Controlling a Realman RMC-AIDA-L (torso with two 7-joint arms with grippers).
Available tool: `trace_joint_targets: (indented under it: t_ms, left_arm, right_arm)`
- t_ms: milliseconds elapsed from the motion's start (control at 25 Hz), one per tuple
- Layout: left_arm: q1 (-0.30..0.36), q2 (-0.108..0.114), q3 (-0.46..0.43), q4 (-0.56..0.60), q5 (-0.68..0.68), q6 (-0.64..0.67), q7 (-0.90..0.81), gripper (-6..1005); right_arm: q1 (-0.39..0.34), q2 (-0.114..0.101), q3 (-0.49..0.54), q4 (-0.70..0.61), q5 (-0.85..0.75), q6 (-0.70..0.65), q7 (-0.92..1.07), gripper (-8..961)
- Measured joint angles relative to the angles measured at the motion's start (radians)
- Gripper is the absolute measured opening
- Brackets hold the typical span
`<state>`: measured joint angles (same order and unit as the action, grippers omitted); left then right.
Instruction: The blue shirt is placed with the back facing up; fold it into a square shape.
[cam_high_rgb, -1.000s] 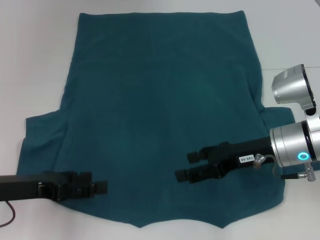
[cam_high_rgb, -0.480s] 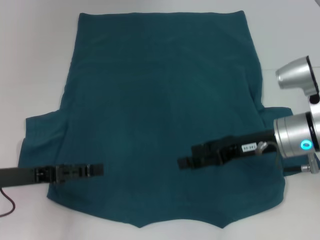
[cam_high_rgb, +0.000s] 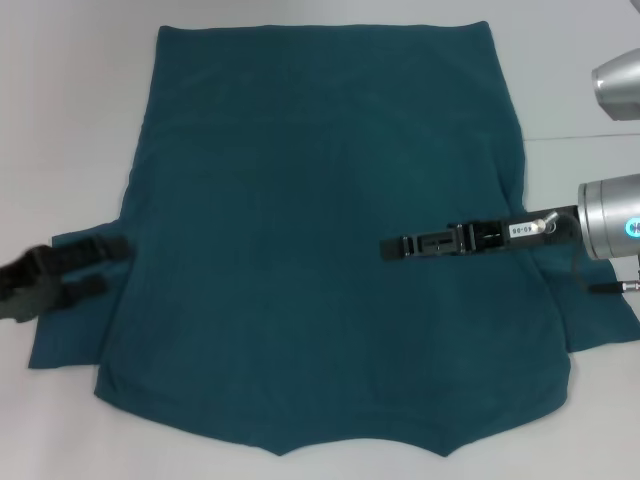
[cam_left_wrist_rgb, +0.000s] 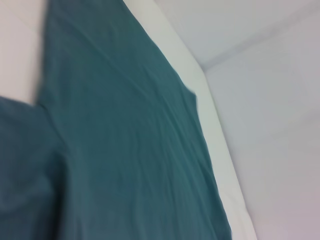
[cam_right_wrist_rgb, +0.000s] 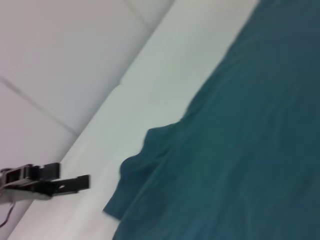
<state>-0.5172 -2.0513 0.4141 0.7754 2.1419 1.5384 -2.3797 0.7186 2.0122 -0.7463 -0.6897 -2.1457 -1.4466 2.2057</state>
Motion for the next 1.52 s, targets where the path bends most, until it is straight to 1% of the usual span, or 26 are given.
trace_joint_targets:
  t_ms: [80,120,240,320,400,520,720,800,880,1280,1520]
  left_arm:
    - [0.001,0.007,-0.023,-0.014,-0.001,-0.026,-0.018,874]
    - [0.000,0.014,-0.028,-0.028,0.000,-0.050,-0.029,874]
    - [-0.005,0.025,-0.027,-0.055,0.005,-0.103,-0.037,874]
    - [-0.007,0.029,-0.027,-0.073,0.007,-0.160,-0.040,875]
    - [-0.008,0.029,-0.024,-0.082,0.007,-0.206,-0.042,875]
    - [-0.010,0.030,-0.022,-0.105,0.008,-0.273,-0.043,874]
    - [-0.023,0.031,-0.021,-0.162,0.007,-0.412,-0.038,867]
    - [-0.025,0.031,-0.021,-0.165,0.007,-0.427,-0.034,864]
    - [-0.035,0.031,-0.016,-0.183,0.007,-0.482,-0.015,862]
    - [-0.053,0.030,0.059,-0.221,0.007,-0.604,-0.004,848]
    - [-0.060,0.030,0.087,-0.238,0.008,-0.625,-0.004,840]
  right_arm:
    - [0.001,-0.008,-0.002,0.001,-0.003,0.018,0.040,894]
    - [0.003,-0.017,-0.004,0.001,-0.005,0.031,0.062,894]
    - [0.013,-0.040,-0.009,0.003,-0.010,0.053,0.113,893]
    - [0.023,-0.057,-0.012,0.009,-0.014,0.068,0.142,892]
    - [0.032,-0.066,-0.013,0.015,-0.019,0.088,0.163,892]
    - [0.041,-0.067,-0.013,0.019,-0.032,0.110,0.177,891]
    - [0.064,-0.064,-0.014,0.046,-0.054,0.131,0.178,889]
    - [0.068,-0.062,-0.015,0.052,-0.060,0.133,0.177,888]
    - [0.070,-0.061,-0.015,0.054,-0.062,0.138,0.177,888]
    - [0.064,-0.061,-0.015,0.055,-0.064,0.141,0.179,885]
    - [0.064,-0.061,-0.015,0.055,-0.064,0.141,0.179,883]
